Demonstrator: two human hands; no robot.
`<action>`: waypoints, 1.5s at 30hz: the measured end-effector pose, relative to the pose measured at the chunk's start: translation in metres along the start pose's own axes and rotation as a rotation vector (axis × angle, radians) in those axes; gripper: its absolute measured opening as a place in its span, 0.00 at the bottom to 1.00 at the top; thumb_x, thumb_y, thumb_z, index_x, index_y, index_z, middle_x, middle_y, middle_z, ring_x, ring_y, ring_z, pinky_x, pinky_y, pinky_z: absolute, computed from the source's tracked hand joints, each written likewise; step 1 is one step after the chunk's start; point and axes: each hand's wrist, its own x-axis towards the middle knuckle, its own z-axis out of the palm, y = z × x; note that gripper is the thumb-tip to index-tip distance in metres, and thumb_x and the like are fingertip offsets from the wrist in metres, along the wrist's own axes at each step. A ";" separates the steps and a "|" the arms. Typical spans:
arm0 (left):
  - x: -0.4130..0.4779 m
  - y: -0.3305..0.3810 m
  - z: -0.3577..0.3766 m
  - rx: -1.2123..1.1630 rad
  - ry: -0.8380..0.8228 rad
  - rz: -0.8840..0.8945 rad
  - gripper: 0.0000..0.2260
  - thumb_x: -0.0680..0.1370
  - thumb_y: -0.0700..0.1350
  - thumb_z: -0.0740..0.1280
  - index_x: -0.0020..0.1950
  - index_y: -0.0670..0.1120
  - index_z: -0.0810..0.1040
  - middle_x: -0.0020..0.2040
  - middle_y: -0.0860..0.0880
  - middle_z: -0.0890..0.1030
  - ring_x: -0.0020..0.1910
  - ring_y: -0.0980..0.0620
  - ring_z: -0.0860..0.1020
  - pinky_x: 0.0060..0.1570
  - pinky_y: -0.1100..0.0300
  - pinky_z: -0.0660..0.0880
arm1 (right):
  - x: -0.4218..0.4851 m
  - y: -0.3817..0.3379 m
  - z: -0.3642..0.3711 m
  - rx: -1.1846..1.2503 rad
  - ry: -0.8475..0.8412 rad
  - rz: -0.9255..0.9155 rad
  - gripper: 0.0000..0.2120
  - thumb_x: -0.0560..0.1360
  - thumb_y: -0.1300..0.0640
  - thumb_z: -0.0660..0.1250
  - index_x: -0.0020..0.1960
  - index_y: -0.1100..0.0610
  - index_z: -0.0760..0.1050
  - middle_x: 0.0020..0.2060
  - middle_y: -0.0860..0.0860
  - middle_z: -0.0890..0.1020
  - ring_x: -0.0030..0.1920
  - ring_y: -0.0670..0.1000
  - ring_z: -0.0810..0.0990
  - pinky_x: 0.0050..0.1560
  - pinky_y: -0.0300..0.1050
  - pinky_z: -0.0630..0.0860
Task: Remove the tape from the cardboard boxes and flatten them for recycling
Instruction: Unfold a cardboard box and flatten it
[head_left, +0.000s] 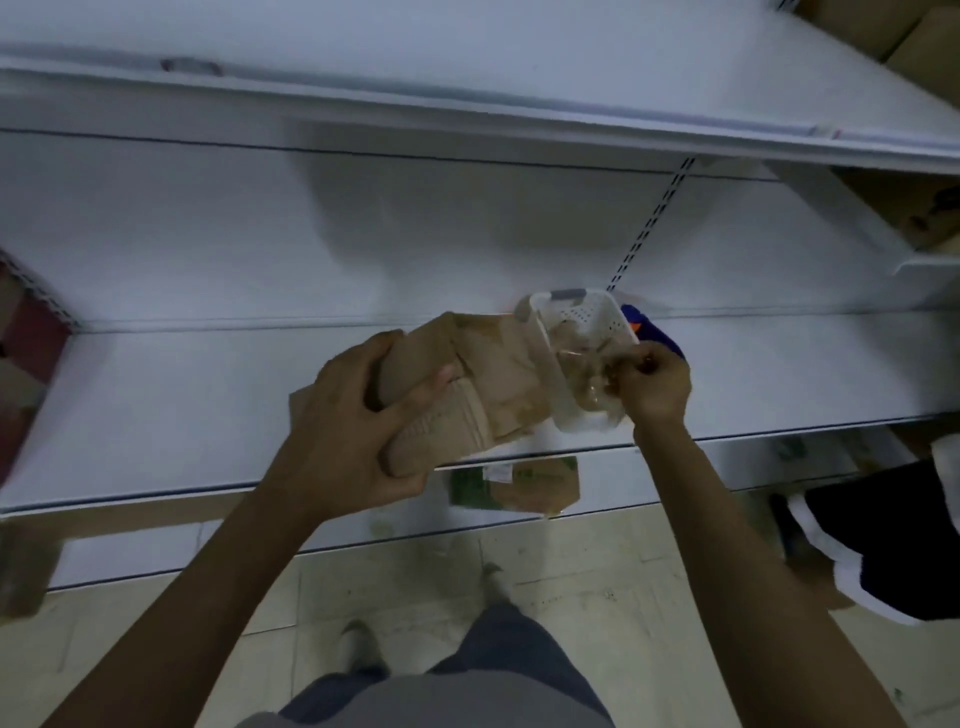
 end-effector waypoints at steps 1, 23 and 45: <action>0.001 0.002 0.005 -0.123 0.054 -0.131 0.39 0.63 0.63 0.73 0.71 0.55 0.64 0.69 0.46 0.66 0.64 0.46 0.69 0.56 0.42 0.75 | 0.017 0.008 -0.006 -0.025 0.070 0.025 0.04 0.75 0.66 0.63 0.47 0.65 0.76 0.48 0.62 0.82 0.46 0.56 0.79 0.50 0.47 0.78; 0.005 0.110 0.095 -1.251 0.930 -1.311 0.25 0.76 0.53 0.64 0.72 0.55 0.65 0.65 0.48 0.77 0.61 0.46 0.78 0.60 0.46 0.75 | 0.108 0.030 0.042 -1.254 -0.415 -1.014 0.31 0.63 0.46 0.65 0.63 0.55 0.66 0.56 0.57 0.73 0.54 0.59 0.71 0.61 0.56 0.67; -0.220 0.110 -0.089 -0.872 1.359 -1.502 0.36 0.65 0.58 0.76 0.65 0.42 0.70 0.60 0.43 0.79 0.55 0.45 0.81 0.52 0.47 0.79 | -0.232 -0.144 0.084 0.201 -1.710 -0.107 0.17 0.66 0.53 0.72 0.52 0.60 0.81 0.46 0.56 0.85 0.44 0.54 0.85 0.36 0.42 0.80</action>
